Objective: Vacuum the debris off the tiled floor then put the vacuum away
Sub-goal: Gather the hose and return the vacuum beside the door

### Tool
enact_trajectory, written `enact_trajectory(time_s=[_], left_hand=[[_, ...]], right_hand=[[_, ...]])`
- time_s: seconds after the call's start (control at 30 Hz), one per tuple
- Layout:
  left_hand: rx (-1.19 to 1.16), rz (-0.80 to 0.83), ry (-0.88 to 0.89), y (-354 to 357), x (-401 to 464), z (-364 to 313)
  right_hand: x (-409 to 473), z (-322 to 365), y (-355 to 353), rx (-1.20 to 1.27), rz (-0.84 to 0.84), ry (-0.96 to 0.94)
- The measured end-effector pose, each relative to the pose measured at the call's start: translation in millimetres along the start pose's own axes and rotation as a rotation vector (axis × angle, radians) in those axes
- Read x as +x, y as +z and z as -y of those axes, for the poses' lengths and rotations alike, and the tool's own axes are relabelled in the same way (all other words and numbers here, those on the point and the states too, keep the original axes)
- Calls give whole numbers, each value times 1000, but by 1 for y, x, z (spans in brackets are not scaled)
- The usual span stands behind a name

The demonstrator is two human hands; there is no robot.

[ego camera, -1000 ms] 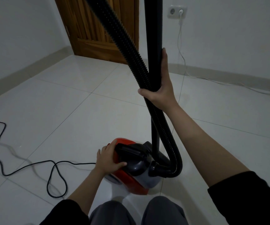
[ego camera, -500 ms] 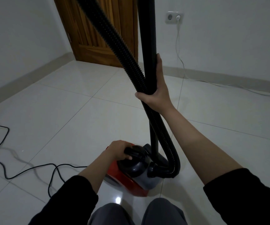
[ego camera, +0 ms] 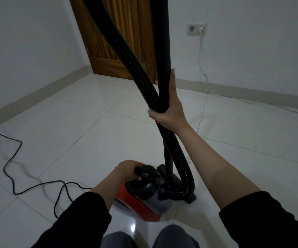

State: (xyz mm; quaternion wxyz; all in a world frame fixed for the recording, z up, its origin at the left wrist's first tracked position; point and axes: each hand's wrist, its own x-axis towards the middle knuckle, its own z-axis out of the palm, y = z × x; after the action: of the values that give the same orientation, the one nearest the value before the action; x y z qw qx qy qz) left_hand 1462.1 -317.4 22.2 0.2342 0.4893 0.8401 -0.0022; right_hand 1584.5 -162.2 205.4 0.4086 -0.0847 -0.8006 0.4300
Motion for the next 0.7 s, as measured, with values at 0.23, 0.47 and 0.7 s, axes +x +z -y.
enact_trajectory(time_s=[0.23, 0.47, 0.7], left_hand=[[-30, 19, 34, -2, 0, 7], [71, 75, 81, -8, -1, 21], [92, 118, 75, -11, -7, 42]], right_hand=[[9, -7, 5, 5, 31, -26], [10, -6, 16, -9, 42, -18], [20, -6, 29, -22, -12, 41]])
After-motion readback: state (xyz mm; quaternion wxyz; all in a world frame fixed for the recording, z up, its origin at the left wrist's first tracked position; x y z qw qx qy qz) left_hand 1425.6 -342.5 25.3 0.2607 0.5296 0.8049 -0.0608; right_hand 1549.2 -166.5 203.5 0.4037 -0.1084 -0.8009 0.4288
